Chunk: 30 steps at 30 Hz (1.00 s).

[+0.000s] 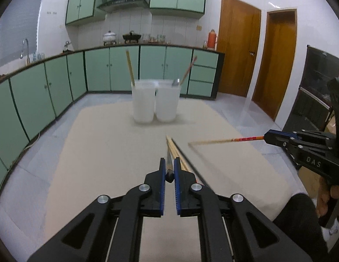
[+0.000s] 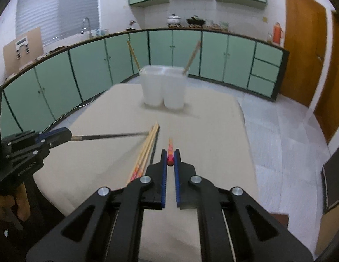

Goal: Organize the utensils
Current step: 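Lift the black chopstick with the left tool while the right tool lifts a red-patterned chopstick toward the holder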

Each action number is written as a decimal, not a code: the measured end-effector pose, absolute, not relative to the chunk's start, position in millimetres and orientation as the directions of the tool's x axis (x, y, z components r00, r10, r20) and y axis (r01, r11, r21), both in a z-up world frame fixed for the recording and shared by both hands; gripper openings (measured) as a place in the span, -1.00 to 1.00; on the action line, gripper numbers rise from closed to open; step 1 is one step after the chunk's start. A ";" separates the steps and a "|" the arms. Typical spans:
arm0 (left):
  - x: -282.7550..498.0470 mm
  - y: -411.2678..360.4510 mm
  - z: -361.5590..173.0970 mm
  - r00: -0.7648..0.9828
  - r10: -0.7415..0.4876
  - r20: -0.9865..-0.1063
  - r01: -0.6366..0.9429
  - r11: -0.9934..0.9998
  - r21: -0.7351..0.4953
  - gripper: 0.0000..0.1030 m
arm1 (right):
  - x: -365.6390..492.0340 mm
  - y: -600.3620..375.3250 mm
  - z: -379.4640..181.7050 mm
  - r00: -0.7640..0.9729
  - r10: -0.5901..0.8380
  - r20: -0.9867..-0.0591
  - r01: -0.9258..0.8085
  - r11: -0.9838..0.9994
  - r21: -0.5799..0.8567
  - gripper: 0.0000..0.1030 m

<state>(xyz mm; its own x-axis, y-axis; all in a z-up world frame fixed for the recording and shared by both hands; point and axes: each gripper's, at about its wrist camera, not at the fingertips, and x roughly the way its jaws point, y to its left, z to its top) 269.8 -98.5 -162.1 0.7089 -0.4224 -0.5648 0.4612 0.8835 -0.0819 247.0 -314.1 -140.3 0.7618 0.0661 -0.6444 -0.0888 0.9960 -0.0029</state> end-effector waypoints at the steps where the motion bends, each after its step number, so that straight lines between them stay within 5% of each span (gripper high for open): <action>1: 272.1 -97.1 -155.7 0.709 -0.428 -0.560 0.464 0.882 -0.085 -0.86 | 250.3 -313.3 -133.9 0.761 0.070 -0.644 -0.098 0.995 -0.007 -0.90; 30: 379.5 -104.1 -40.8 0.644 -0.473 -0.601 0.536 0.840 -0.087 -0.87 | 376.1 -314.0 -7.1 0.646 0.171 -0.743 -0.238 0.971 0.016 -0.90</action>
<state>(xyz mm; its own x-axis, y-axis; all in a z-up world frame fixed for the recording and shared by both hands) 379.5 -104.1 -40.8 0.6440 -0.4728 -0.6014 0.5358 0.8399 -0.0867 376.1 -314.0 -7.1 0.6465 0.1711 -0.7435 -0.2381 0.9711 0.0165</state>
